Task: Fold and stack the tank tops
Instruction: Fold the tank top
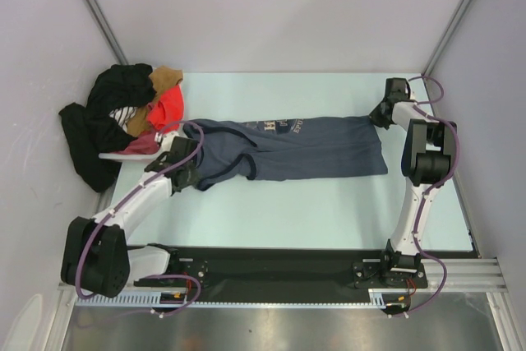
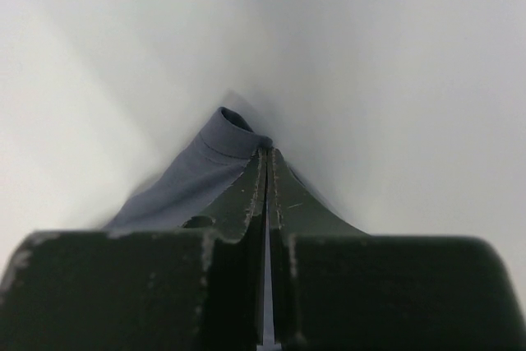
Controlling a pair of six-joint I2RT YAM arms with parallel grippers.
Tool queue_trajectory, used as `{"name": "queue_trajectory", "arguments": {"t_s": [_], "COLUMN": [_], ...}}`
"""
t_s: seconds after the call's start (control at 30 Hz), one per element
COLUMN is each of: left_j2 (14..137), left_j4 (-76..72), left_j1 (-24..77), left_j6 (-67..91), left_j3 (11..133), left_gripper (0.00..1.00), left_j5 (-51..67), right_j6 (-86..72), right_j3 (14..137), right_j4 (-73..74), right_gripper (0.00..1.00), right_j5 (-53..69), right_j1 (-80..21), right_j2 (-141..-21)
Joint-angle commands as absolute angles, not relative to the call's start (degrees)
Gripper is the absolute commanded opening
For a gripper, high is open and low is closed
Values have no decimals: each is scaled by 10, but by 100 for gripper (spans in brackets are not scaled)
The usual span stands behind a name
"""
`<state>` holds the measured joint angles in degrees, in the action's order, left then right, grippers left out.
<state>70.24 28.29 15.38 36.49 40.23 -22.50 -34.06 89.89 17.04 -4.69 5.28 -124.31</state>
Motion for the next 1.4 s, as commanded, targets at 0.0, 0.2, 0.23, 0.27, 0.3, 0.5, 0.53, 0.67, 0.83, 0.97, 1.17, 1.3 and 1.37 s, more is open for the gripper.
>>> {"name": "queue_trajectory", "arguments": {"t_s": [0.0, 0.2, 0.23, 0.27, 0.3, 0.5, 0.53, 0.67, 0.83, 0.97, 1.17, 1.3, 1.37], "left_j2": [677, 620, 620, 626, 634, 722, 732, 780, 799, 755, 743, 755, 768], "left_j4": [302, 223, 222, 220, 217, 198, 194, 194, 248, 278, 287, 292, 289], "left_j1": [145, 146, 146, 145, 146, 146, 146, 145, 145, 145, 126, 113, 105], "left_j6": [350, 326, 320, 318, 316, 302, 302, 301, 303, 312, 330, 329, 325], "left_j3": [419, 351, 346, 346, 348, 372, 374, 386, 419, 427, 432, 455, 471], "left_gripper": [27, 83, 82, 82, 78, 53, 49, 28, 0, 0, 0, 0, 1], "left_j5": [-232, -146, -143, -142, -139, -120, -119, -134, -209, -272, -293, -301, -305], "right_j6": [-343, -348, -349, -348, -350, -352, -352, -354, -355, -360, -367, -367, -366], "right_j3": [890, 887, 886, 887, 885, 878, 877, 874, 874, 880, 881, 877, 872], "right_j4": [171, 170, 171, 171, 170, 167, 166, 164, 163, 165, 171, 174, 177], "right_gripper": [0, 0, 0, 0, 1, 1, 1, 1, 0, 0, 0, 0, 0], "right_j5": [-43, -31, -27, -26, -24, -18, -18, -14, -13, -10, -11, -12, -16], "right_j1": [59, 64, 66, 67, 68, 73, 74, 76, 76, 76, 76, 76, 76], "right_j2": [-1252, -1252, -1252, -1252, -1251, -1246, -1245, -1245, -1248, -1256, -1257, -1252, -1245]}}
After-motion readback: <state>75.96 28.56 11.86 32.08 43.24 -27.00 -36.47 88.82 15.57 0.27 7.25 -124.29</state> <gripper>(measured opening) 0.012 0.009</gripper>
